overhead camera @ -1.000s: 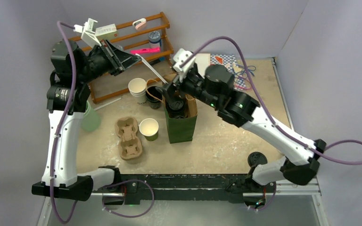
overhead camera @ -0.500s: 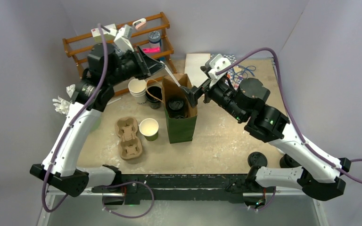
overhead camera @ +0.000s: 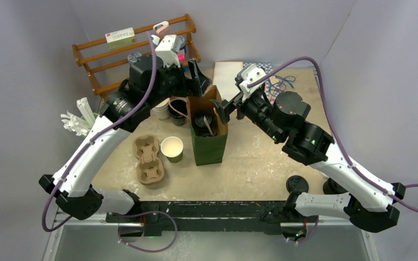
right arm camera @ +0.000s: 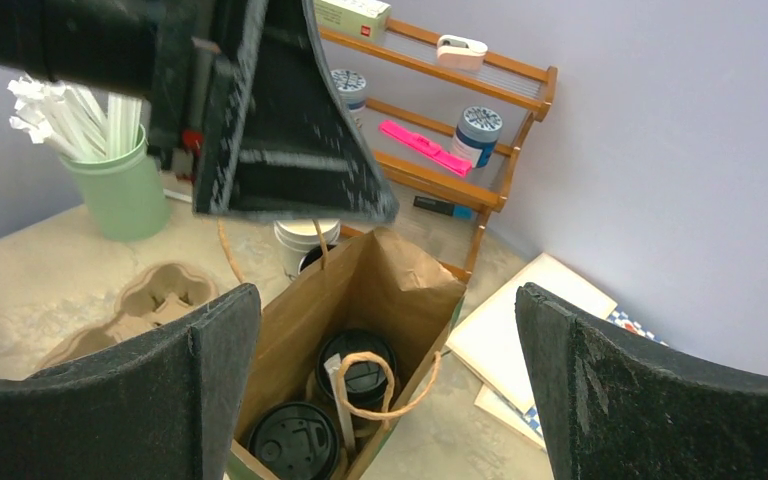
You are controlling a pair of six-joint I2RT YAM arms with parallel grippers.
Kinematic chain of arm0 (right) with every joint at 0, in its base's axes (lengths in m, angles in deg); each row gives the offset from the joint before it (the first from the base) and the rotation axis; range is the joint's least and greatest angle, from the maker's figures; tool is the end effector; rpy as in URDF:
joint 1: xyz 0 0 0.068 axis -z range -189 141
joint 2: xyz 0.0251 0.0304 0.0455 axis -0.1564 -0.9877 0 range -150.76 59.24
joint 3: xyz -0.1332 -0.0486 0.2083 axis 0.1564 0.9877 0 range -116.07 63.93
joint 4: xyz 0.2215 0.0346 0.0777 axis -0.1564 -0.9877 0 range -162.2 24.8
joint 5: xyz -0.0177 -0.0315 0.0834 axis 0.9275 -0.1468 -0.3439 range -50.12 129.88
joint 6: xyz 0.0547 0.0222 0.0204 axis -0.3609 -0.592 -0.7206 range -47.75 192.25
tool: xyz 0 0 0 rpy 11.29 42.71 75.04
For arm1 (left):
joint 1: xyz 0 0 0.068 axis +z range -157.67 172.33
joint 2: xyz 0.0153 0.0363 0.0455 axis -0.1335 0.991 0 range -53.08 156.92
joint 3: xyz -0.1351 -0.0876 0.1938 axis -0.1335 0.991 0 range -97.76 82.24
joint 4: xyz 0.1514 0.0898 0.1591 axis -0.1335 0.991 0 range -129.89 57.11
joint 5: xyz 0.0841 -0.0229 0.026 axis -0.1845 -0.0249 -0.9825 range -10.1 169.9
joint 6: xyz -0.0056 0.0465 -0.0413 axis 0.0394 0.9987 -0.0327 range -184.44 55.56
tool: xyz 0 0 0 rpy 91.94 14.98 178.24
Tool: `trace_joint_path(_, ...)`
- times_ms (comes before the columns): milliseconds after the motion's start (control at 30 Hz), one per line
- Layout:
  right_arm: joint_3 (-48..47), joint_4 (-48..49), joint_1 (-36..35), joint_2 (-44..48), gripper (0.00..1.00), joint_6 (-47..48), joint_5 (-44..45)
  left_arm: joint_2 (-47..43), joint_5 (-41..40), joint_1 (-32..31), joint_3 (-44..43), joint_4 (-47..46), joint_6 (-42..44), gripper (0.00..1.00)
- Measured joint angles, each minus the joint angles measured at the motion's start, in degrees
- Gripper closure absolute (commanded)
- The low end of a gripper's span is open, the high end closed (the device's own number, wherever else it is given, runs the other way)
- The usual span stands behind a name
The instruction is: Pack the takeout coffee
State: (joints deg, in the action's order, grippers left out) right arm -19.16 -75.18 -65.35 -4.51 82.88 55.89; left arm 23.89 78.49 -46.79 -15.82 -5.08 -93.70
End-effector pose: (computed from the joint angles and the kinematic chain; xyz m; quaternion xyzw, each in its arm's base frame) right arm 0.1316 0.1740 0.4795 -0.2651 0.5930 0.2103 0.7307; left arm 0.2073 -0.1671 0.4556 0.0600 0.7842 -0.3390 0.5163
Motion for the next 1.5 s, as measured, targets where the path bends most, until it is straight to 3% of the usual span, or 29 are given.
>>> trace_joint_path(167, 0.22, 0.02, 0.0, 0.0, 0.01, -0.17, 1.7, -0.17, -7.96, 1.38, -7.1, 5.7, -0.07, 0.26)
trace_joint_path(267, 1.09, 0.52, 0.0, 0.37, 0.01, -0.83, 3.32, -0.9, -9.35, 7.34, -8.87, 8.7, -1.62, 0.33)
trace_joint_path(400, 1.99, 0.07, 0.0, 0.76, 0.01, -1.49, 4.57, -2.4, -13.09, 17.4, -4.85, 12.57, -7.91, 0.34)
trace_joint_path(600, 1.99, -0.83, 0.0, 1.05, 0.02, -1.95, 5.4, -2.69, -16.22, 24.17, 5.75, 16.31, -21.09, 0.37)
trace_joint_path(733, 1.97, -2.29, 0.0, 1.73, 0.03, -2.05, 5.55, 3.26, -17.53, 29.49, 5.64, 22.75, -29.14, 0.38)
trace_joint_path(867, 1.97, -4.2, 0.0, 3.45, 0.05, -2.12, 5.55, 11.41, -19.06, 33.33, 4.63, 28.02, -36.79, 0.56)
trace_joint_path(933, 1.97, -4.68, 0.0, 4.37, 0.08, -2.12, 5.57, 12.24, -18.99, 34.62, 8.31, 26.4, -40.33, 0.63)
trace_joint_path(1133, 1.97, -5.07, 0.0, 6.4, 0.08, -2.25, 5.55, 8.37, -19.08, 37.22, 22.01, 18.6, -48.52, 0.62)
trace_joint_path(1367, 1.97, -5.75, 0.0, 5.97, 0.08, -2.12, 5.55, 12.28, -20.02, 42.51, 22.67, 13.66, -53.18, 0.62)
trace_joint_path(1500, 1.97, -6.12, 0.0, 5.64, 0.11, -1.44, 5.57, 14.99, -20.09, 44.92, 23.12, 9.38, -54.62, 0.71)
